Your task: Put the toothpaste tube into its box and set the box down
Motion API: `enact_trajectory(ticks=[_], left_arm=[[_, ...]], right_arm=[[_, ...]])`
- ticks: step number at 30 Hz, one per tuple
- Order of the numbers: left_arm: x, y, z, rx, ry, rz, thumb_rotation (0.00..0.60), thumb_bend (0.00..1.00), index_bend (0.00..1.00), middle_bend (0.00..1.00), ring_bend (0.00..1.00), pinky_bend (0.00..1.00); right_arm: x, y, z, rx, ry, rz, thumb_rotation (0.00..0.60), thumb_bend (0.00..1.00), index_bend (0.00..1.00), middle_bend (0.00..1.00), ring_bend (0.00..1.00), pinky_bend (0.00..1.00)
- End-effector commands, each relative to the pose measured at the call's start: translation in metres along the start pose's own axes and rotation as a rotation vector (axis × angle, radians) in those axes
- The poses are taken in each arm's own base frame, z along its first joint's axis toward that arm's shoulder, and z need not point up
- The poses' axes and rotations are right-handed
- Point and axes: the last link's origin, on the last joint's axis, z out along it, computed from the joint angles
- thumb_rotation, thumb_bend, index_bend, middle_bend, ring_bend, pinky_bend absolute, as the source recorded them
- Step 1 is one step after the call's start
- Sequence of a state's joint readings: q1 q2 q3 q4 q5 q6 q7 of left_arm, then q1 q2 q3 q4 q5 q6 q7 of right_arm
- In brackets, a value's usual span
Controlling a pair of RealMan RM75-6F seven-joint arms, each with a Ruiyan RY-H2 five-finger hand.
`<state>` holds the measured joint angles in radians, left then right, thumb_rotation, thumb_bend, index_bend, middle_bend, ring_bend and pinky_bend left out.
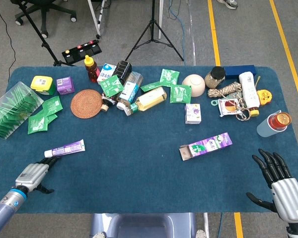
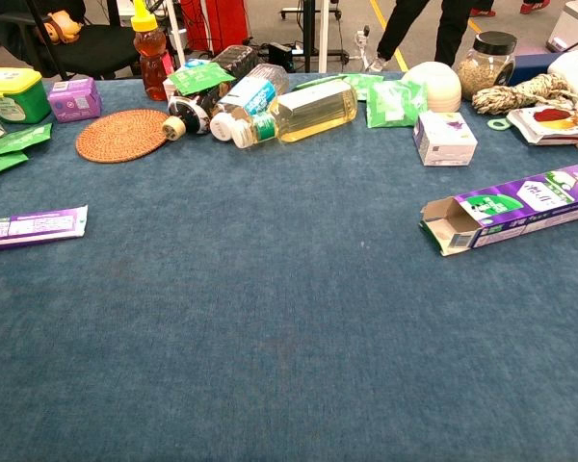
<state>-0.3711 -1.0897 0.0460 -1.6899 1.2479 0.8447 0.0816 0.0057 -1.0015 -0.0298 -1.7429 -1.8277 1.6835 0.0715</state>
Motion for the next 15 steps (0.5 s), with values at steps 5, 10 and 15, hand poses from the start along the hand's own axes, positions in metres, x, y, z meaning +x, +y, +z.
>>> enact_trajectory(ticks=[5, 10, 15], left_arm=[[0.019, -0.007, 0.013, 0.034, 0.018, -0.018, 0.6, 0.06, 0.05, 0.04, 0.09, 0.24], [0.029, -0.005, 0.026, 0.04, 0.037, -0.02, 0.6, 0.06, 0.05, 0.04, 0.09, 0.24], [0.033, -0.002, 0.037, 0.046, 0.037, -0.016, 0.6, 0.06, 0.05, 0.04, 0.09, 0.24]], right_arm=[[-0.001, 0.0, 0.001, -0.001, -0.004, 0.0, 0.6, 0.0, 0.0, 0.0, 0.0, 0.0], [-0.002, 0.0, 0.001, -0.002, -0.009, -0.002, 0.6, 0.0, 0.0, 0.0, 0.0, 0.0], [-0.002, 0.0, 0.002, -0.006, -0.007, -0.004, 0.6, 0.0, 0.0, 0.0, 0.0, 0.0]])
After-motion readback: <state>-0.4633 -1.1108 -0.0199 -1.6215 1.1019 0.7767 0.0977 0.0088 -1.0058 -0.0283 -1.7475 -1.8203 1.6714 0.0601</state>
